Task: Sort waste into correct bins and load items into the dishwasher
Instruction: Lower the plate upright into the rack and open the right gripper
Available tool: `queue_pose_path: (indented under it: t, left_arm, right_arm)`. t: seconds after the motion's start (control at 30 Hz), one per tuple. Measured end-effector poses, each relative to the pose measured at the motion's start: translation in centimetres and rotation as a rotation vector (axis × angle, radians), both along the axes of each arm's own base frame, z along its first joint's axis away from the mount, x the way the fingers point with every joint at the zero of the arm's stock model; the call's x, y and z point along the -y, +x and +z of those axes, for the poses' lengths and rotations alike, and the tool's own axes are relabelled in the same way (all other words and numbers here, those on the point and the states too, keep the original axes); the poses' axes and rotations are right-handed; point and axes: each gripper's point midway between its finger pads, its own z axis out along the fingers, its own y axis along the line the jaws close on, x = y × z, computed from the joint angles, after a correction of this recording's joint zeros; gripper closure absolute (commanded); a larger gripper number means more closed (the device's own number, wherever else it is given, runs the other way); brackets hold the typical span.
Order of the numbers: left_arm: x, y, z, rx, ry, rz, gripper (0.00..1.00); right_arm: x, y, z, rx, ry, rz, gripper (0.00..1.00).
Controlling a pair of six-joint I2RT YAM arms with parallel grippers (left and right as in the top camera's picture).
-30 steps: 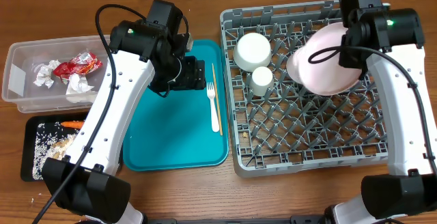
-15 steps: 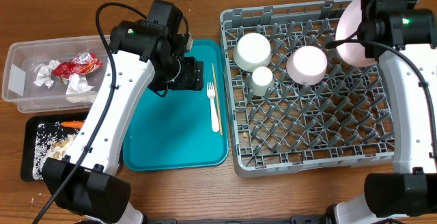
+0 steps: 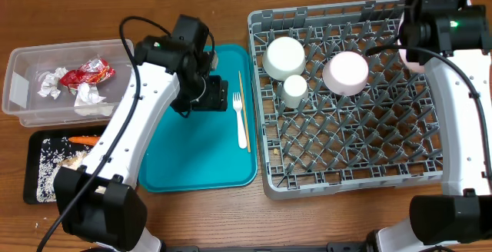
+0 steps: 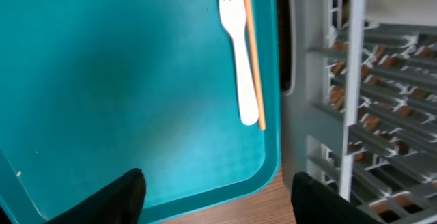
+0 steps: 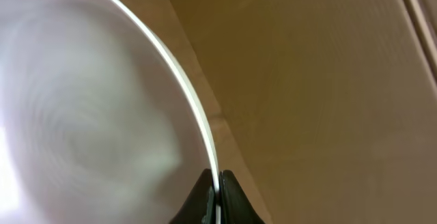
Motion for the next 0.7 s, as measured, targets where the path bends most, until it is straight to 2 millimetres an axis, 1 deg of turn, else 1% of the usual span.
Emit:
queue_pose_path:
  t: [0.07,0.2,0.3,0.4,0.5,0.6,0.7]
  left_arm:
    - [0.0,-0.1,-0.3,-0.007,0.002,0.000,0.32]
    - [0.2,-0.1,-0.3,-0.008,-0.010,-0.002,0.34]
    - [0.4,-0.3,-0.2,-0.014,-0.024,-0.004,0.33]
    - [0.8,-0.4,-0.1,-0.020,-0.049,-0.008,0.33]
    - [1.5,-0.4,0.1,-0.024,-0.095,-0.012,0.32]
    - [1.4,-0.2,0.2,-0.027,-0.119,0.000,0.32]
    - [0.6,0.5,0.4,-0.014,-0.135,0.028,0.32]
  right_arm:
    - [-0.5,-0.9,-0.4,-0.036,-0.006,-0.007,0.96]
    - [-2.3,-2.9,-1.3,-0.103,-0.007,-0.018,0.96]
    - [-3.1,-4.2,-1.5,-0.105,-0.004,-0.046,0.96]
    - [-2.8,-5.3,-2.1,-0.089,-0.001,-0.107,0.96]
    - [-2.3,-6.3,-3.6,-0.088,-0.032,-0.169,0.96]
    - [-1.8,-6.8,-4.6,-0.066,-0.074,-0.213,0.96]
    - [-1.6,-7.4,-6.0,-0.068,-0.102,-0.243,0.96]
